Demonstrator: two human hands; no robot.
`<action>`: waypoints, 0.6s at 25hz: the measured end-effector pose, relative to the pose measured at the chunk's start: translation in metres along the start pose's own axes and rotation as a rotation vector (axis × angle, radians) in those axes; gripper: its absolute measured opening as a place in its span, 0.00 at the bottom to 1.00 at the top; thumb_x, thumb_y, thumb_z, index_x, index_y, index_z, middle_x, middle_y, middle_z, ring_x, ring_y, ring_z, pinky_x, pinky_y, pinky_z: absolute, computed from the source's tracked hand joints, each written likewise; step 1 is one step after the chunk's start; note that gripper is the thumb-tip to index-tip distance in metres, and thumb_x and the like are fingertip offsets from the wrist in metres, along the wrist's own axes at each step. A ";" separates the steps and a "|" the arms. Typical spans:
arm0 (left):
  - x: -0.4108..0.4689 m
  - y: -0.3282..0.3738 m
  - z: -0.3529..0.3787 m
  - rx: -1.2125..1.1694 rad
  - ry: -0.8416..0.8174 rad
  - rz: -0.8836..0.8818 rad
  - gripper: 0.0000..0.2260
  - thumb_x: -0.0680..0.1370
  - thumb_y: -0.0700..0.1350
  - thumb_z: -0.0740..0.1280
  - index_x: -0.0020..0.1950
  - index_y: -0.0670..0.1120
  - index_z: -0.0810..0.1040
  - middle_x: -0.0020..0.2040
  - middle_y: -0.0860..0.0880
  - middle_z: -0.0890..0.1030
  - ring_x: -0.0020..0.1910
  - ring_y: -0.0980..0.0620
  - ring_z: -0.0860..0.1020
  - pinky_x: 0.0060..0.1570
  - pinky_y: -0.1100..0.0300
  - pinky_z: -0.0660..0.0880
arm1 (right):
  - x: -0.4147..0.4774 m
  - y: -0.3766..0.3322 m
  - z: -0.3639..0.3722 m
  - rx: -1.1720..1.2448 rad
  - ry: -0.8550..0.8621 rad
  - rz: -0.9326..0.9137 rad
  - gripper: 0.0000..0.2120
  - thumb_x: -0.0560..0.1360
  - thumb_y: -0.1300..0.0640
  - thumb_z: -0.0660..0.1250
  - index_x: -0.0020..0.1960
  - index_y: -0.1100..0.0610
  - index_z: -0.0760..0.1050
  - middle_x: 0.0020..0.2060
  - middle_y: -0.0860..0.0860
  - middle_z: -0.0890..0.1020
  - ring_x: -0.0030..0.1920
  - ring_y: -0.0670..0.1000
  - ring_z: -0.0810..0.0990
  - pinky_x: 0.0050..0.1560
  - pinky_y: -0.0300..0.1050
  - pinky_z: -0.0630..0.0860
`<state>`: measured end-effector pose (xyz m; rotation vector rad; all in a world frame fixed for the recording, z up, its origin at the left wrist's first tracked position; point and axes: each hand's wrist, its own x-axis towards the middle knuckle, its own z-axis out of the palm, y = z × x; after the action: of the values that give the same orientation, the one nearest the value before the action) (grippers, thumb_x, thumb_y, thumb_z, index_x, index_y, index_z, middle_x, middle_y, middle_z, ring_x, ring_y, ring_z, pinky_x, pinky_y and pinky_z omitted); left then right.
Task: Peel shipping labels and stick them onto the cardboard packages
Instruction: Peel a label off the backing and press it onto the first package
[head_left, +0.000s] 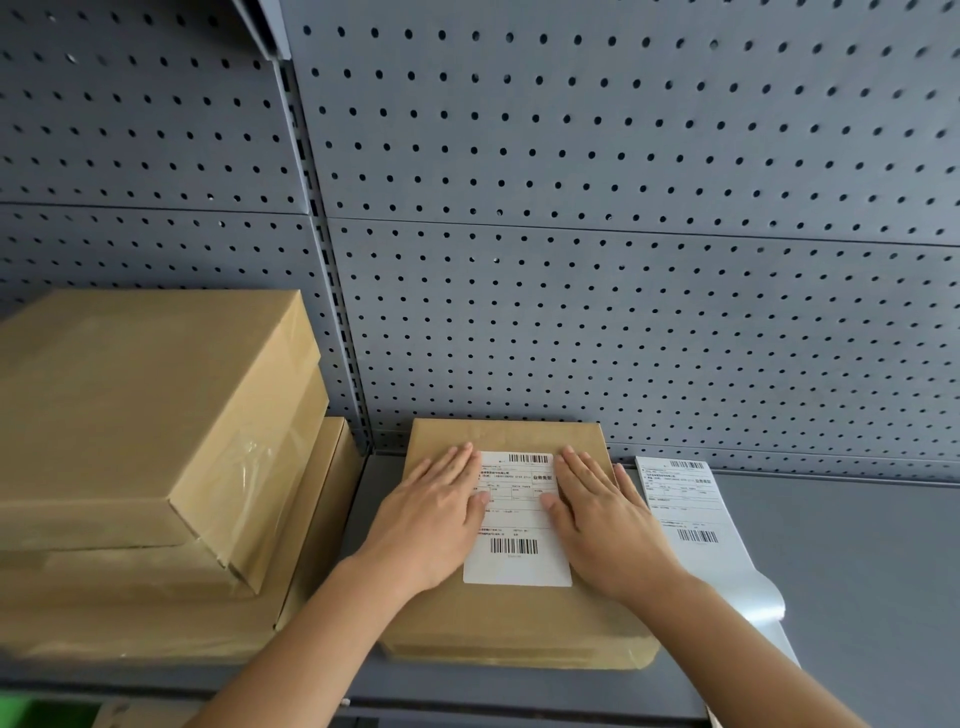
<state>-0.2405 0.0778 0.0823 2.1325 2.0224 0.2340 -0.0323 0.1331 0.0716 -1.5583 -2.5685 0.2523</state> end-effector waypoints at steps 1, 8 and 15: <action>-0.004 0.001 -0.001 -0.008 0.004 0.004 0.27 0.86 0.56 0.45 0.84 0.50 0.43 0.83 0.55 0.42 0.81 0.60 0.42 0.81 0.57 0.43 | -0.004 -0.002 -0.002 0.010 0.002 -0.014 0.41 0.75 0.32 0.31 0.81 0.51 0.49 0.81 0.44 0.50 0.80 0.42 0.45 0.77 0.45 0.36; -0.035 0.021 0.006 0.031 -0.039 0.138 0.28 0.83 0.56 0.39 0.84 0.51 0.43 0.83 0.56 0.41 0.81 0.61 0.40 0.81 0.57 0.43 | -0.034 -0.032 0.005 0.038 -0.043 -0.209 0.29 0.83 0.40 0.40 0.82 0.49 0.46 0.80 0.44 0.48 0.79 0.42 0.42 0.77 0.43 0.35; -0.038 0.018 0.006 0.047 -0.056 0.090 0.32 0.79 0.62 0.31 0.83 0.53 0.41 0.81 0.59 0.39 0.80 0.63 0.39 0.82 0.56 0.44 | -0.042 -0.020 0.007 -0.024 -0.025 -0.135 0.32 0.80 0.37 0.36 0.81 0.48 0.48 0.80 0.41 0.47 0.78 0.38 0.42 0.76 0.49 0.36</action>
<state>-0.2235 0.0388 0.0820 2.2356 1.9218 0.1385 -0.0314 0.0860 0.0676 -1.3899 -2.6915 0.2293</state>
